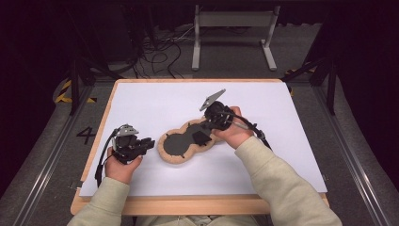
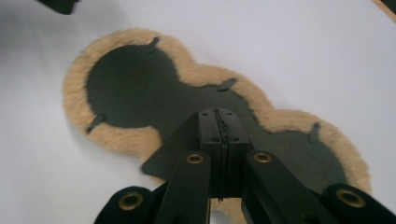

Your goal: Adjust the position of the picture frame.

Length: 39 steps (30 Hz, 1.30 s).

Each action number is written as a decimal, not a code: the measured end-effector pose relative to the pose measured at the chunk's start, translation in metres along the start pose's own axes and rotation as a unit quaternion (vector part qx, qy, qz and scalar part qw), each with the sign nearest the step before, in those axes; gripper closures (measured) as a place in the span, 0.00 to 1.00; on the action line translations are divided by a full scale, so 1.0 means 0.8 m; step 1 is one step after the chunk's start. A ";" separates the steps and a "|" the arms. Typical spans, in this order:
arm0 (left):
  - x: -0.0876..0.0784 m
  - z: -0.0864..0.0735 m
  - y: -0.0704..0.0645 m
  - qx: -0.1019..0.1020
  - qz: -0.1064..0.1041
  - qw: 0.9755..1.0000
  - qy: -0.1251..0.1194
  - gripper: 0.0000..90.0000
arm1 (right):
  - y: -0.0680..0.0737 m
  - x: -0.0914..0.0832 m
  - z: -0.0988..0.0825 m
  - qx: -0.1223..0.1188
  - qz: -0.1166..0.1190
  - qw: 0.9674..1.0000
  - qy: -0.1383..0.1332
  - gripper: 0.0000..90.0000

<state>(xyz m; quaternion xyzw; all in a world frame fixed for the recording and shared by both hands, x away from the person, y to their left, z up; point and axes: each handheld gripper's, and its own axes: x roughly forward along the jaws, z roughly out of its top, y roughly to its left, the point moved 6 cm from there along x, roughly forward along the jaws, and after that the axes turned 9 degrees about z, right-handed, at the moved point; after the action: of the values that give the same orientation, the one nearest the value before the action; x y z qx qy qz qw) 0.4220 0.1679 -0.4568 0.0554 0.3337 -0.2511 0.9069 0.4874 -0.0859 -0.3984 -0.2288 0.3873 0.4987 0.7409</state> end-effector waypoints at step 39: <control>-0.028 -0.045 0.018 -0.031 0.024 0.999 0.002 0.77 | -0.150 0.084 -0.029 0.112 -0.078 0.984 0.112 1.00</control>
<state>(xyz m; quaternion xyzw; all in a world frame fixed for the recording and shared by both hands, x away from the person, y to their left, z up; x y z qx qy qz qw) 0.3935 0.1993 -0.4715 0.0357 0.3415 -0.2187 0.9134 0.6034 -0.1126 -0.4719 -0.2286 0.5021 0.3642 0.7503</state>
